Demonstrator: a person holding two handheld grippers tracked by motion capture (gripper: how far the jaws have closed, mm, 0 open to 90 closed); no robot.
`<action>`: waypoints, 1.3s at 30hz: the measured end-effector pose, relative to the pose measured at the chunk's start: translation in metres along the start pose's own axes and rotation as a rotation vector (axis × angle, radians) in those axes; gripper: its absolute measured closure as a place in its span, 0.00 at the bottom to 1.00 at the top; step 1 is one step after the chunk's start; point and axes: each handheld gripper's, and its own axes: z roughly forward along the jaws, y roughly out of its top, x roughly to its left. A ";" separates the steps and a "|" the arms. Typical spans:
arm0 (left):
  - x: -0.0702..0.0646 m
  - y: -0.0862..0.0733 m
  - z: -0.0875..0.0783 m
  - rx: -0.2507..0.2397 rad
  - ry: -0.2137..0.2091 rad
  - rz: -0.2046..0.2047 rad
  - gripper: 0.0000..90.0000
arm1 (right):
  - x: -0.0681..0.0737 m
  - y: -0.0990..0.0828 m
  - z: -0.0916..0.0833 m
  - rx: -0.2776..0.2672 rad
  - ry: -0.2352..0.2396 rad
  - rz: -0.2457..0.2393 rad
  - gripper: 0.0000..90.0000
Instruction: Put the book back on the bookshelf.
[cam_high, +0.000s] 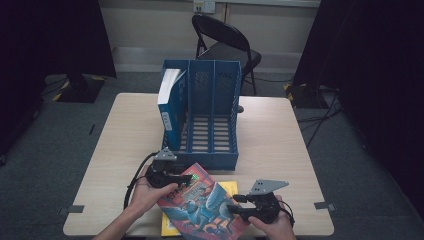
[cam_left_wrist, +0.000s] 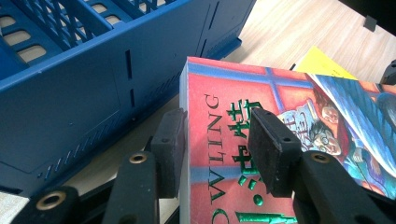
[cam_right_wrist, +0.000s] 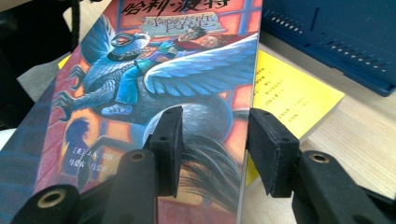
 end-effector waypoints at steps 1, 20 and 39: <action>0.000 0.000 0.000 0.001 -0.001 0.005 0.63 | -0.002 0.001 0.001 0.000 0.011 0.000 0.63; 0.000 -0.056 -0.058 -0.027 0.024 -0.061 0.56 | -0.021 0.052 0.037 0.015 0.054 -0.044 0.64; -0.015 -0.083 -0.078 -0.013 0.033 0.002 0.48 | -0.021 0.043 0.046 0.018 0.041 -0.006 0.67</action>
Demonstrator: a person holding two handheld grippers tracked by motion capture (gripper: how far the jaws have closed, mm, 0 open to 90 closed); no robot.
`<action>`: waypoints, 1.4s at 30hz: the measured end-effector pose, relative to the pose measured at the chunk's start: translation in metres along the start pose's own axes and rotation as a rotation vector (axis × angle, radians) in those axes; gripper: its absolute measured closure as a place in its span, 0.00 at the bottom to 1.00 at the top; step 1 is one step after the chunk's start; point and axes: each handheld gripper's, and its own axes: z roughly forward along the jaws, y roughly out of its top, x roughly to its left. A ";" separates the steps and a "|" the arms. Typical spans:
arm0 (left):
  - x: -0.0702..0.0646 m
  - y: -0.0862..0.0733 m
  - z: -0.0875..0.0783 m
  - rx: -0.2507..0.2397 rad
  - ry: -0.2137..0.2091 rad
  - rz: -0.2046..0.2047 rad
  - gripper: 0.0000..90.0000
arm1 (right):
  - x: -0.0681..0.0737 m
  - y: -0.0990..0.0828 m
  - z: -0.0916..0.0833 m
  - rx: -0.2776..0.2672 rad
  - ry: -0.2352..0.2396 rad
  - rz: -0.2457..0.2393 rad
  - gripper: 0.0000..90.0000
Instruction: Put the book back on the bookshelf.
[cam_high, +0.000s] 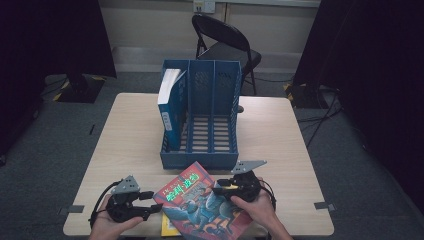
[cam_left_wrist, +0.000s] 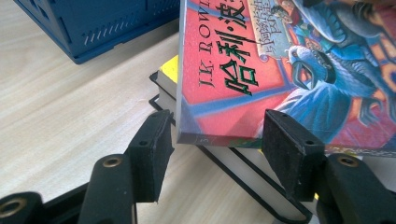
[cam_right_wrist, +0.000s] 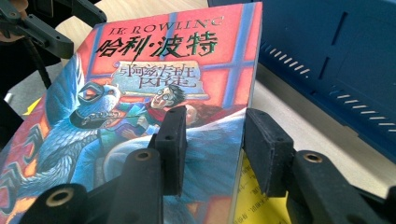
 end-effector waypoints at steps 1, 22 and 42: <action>0.003 0.000 0.001 0.002 -0.013 -0.008 0.48 | 0.001 0.000 0.000 -0.002 -0.005 0.000 0.67; 0.017 0.020 0.020 -0.047 -0.006 -0.079 0.46 | 0.011 -0.021 -0.021 -0.035 -0.085 0.036 0.64; -0.009 0.004 0.008 -0.034 -0.038 -0.050 0.49 | 0.017 -0.021 -0.019 -0.034 -0.086 0.029 0.55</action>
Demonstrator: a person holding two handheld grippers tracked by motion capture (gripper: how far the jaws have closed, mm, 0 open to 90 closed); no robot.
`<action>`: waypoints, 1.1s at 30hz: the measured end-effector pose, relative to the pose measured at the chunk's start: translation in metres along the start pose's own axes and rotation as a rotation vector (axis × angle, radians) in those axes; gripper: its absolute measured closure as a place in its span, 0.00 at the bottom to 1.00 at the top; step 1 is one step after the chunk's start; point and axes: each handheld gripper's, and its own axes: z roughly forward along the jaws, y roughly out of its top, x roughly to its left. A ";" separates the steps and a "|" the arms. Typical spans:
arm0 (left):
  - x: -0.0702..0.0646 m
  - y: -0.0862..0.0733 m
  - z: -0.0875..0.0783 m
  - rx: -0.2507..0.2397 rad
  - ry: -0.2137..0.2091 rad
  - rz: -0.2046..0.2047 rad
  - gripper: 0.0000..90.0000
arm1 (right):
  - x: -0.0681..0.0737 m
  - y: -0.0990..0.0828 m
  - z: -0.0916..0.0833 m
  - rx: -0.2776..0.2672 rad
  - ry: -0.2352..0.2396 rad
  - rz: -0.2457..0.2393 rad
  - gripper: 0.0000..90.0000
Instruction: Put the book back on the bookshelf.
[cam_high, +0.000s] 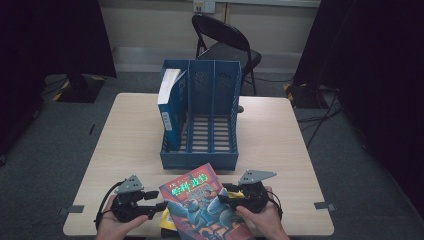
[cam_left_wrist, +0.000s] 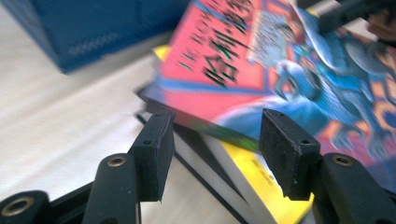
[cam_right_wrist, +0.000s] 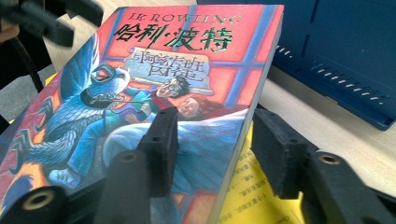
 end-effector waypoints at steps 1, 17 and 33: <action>0.000 0.000 0.003 0.005 -0.028 0.000 0.49 | -0.001 0.000 0.000 0.000 -0.002 0.002 0.53; 0.005 0.016 0.022 -0.035 -0.010 0.020 0.44 | 0.003 -0.005 -0.003 0.015 0.005 0.020 0.46; 0.012 0.029 0.042 -0.047 0.004 -0.005 0.43 | -0.001 -0.005 -0.001 0.003 -0.029 0.078 0.35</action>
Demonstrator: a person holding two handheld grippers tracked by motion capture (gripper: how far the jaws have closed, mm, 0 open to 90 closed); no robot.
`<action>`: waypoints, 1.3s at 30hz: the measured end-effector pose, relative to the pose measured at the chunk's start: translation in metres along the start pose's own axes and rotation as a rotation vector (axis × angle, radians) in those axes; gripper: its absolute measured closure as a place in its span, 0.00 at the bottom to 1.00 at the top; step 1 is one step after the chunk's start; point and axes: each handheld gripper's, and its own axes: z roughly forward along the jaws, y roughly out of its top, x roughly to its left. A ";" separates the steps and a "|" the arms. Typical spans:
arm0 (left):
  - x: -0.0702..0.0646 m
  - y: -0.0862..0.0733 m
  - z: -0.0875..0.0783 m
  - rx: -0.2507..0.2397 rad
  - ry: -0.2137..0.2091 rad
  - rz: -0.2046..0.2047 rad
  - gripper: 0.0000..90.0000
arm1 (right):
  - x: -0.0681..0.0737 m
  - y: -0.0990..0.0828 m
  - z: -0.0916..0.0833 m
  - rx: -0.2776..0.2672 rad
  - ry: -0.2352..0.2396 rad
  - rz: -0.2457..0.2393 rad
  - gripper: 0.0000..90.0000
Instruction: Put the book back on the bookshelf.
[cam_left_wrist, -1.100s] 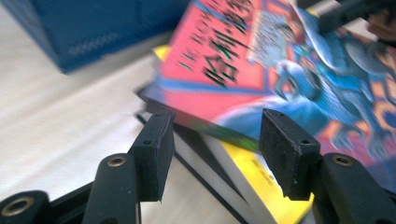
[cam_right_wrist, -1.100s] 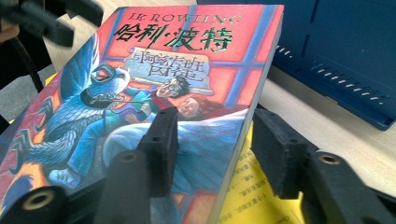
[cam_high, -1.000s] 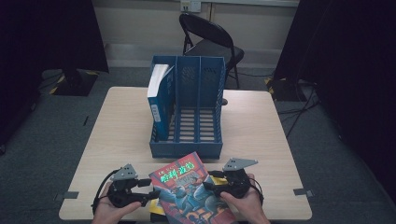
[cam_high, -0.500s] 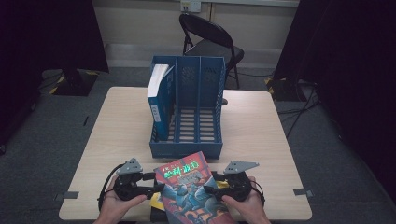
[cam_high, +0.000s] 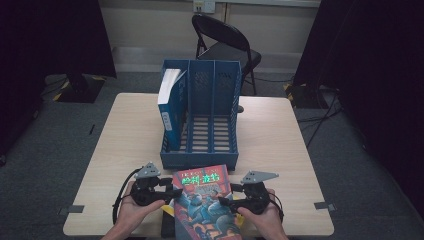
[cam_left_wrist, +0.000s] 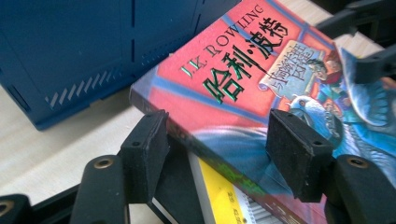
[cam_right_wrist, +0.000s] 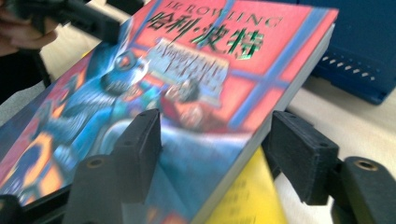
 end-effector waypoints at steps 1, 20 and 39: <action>0.001 -0.002 -0.001 -0.001 -0.010 -0.011 0.43 | 0.000 0.000 0.000 0.000 0.000 0.000 0.35; 0.007 -0.005 0.003 -0.013 -0.048 -0.049 0.38 | -0.012 0.008 0.012 -0.030 0.003 0.064 0.40; 0.007 -0.004 0.005 -0.019 -0.035 -0.051 0.36 | -0.015 0.004 -0.003 -0.126 0.107 0.137 0.48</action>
